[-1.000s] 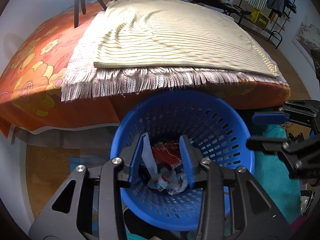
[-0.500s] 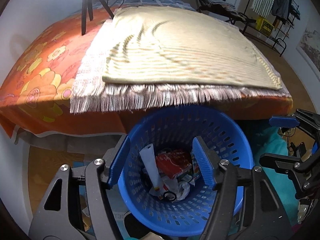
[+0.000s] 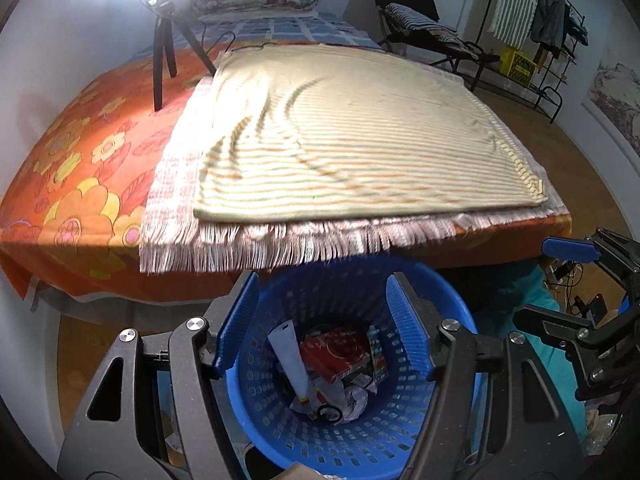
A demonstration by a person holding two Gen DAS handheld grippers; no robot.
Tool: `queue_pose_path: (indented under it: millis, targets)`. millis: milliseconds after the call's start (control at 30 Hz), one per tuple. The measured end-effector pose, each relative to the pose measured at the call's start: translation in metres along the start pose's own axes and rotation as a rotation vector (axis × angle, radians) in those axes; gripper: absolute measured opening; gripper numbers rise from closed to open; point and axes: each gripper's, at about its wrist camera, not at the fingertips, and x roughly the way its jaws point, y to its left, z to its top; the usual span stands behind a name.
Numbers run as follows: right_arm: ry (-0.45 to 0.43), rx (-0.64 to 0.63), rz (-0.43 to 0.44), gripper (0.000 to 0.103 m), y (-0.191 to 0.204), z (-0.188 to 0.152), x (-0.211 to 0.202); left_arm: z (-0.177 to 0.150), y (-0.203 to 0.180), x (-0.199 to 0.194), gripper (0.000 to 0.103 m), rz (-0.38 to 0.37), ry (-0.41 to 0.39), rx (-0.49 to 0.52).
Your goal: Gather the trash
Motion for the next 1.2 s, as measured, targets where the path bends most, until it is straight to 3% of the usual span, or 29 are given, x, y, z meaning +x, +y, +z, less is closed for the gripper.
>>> queue_pose_path:
  millis: [433, 633, 900, 1000, 1133, 1200]
  targets:
    - [-0.106, 0.079, 0.004, 0.090, -0.013, 0.010, -0.024, 0.034, -0.014, -0.033, 0.079, -0.012, -0.139, -0.019]
    - [-0.179, 0.105, -0.049, 0.090, -0.026, 0.019, -0.041, 0.050, -0.025, -0.050, 0.081, -0.021, -0.207, -0.016]
    - [-0.258, 0.128, -0.094, 0.090, -0.037, 0.027, -0.061, 0.065, -0.031, -0.067, 0.096, -0.021, -0.276, -0.047]
    - [-0.283, 0.130, -0.104, 0.091, -0.039, 0.029, -0.065, 0.067, -0.035, -0.073, 0.097, -0.020, -0.296, -0.052]
    - [-0.336, 0.142, -0.120, 0.103, -0.043, 0.027, -0.073, 0.070, -0.038, -0.076, 0.098, -0.019, -0.306, -0.058]
    - [-0.358, 0.157, -0.115, 0.103, -0.045, 0.027, -0.077, 0.071, -0.040, -0.077, 0.099, -0.015, -0.305, -0.057]
